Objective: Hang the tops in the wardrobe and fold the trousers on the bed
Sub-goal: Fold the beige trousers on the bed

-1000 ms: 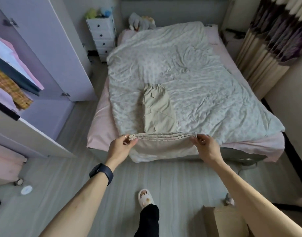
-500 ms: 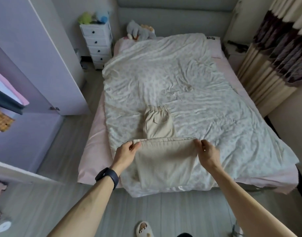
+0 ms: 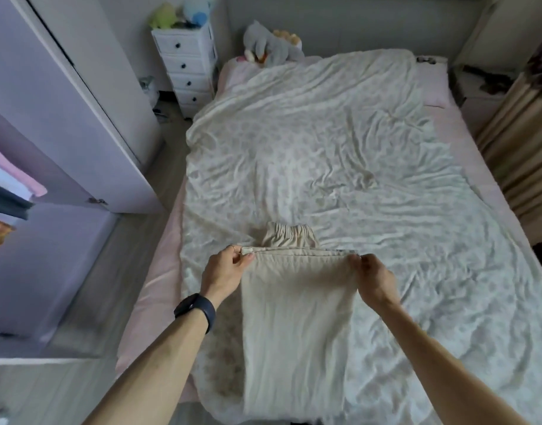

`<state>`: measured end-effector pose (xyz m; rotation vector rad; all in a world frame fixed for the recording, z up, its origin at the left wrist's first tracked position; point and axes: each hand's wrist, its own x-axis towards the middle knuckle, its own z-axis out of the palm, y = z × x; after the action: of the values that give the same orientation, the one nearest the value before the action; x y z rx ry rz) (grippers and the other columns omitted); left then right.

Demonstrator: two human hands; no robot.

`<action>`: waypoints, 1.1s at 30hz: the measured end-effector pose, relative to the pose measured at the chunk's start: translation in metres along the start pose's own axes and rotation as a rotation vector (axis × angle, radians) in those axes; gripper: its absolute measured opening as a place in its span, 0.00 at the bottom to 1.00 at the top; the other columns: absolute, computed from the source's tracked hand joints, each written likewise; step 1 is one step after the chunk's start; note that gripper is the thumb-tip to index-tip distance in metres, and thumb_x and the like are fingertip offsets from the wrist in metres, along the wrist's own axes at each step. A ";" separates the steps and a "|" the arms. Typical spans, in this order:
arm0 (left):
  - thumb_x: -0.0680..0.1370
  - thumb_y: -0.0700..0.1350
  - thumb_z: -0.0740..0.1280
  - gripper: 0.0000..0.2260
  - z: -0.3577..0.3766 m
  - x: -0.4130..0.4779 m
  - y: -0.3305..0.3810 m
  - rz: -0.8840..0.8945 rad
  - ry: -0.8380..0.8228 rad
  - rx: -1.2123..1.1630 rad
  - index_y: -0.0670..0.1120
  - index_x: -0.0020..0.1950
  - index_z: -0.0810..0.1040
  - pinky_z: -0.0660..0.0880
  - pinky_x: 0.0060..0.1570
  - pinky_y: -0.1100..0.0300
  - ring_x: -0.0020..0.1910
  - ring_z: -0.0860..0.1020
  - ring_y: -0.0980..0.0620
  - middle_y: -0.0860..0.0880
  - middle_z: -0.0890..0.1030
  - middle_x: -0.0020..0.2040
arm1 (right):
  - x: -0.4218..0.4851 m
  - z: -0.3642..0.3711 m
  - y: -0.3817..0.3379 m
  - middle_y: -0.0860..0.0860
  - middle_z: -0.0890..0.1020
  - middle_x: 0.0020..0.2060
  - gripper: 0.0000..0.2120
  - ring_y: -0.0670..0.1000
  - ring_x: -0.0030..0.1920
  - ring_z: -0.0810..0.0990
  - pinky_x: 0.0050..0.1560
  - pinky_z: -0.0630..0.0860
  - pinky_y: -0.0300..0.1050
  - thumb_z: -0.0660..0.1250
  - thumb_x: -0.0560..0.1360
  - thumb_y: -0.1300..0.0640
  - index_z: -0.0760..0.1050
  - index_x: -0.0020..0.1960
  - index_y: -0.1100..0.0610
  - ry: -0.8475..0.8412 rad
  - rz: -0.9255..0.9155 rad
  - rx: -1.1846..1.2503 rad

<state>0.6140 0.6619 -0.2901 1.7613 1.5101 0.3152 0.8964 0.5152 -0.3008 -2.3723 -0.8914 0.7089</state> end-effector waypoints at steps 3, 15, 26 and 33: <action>0.80 0.59 0.67 0.10 0.015 0.073 0.013 -0.051 0.036 0.044 0.53 0.52 0.79 0.78 0.49 0.54 0.50 0.81 0.52 0.56 0.84 0.50 | 0.079 0.020 -0.014 0.53 0.80 0.36 0.23 0.59 0.42 0.78 0.43 0.76 0.53 0.55 0.81 0.36 0.74 0.46 0.54 -0.002 0.005 0.024; 0.83 0.61 0.57 0.17 0.139 0.294 -0.067 -0.134 0.050 0.392 0.48 0.50 0.75 0.72 0.36 0.55 0.40 0.77 0.46 0.50 0.80 0.42 | 0.287 0.166 0.033 0.51 0.77 0.35 0.25 0.53 0.36 0.75 0.36 0.69 0.47 0.52 0.82 0.35 0.73 0.43 0.54 -0.007 0.200 -0.118; 0.82 0.53 0.61 0.24 0.192 0.250 -0.079 0.368 0.301 0.466 0.45 0.76 0.69 0.64 0.71 0.45 0.74 0.67 0.43 0.43 0.68 0.76 | 0.231 0.220 0.039 0.54 0.66 0.76 0.27 0.59 0.75 0.64 0.72 0.62 0.56 0.56 0.81 0.40 0.67 0.74 0.54 0.256 -0.175 -0.154; 0.84 0.56 0.55 0.28 0.255 0.257 -0.119 0.575 -0.064 0.789 0.56 0.83 0.50 0.51 0.77 0.38 0.82 0.47 0.53 0.55 0.48 0.83 | 0.240 0.277 0.064 0.45 0.43 0.82 0.27 0.49 0.81 0.39 0.77 0.46 0.67 0.45 0.85 0.43 0.44 0.82 0.41 -0.106 -0.374 -0.555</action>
<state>0.7570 0.7977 -0.6161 2.7975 1.1105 -0.0884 0.9089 0.7161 -0.6134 -2.5192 -1.7042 0.4794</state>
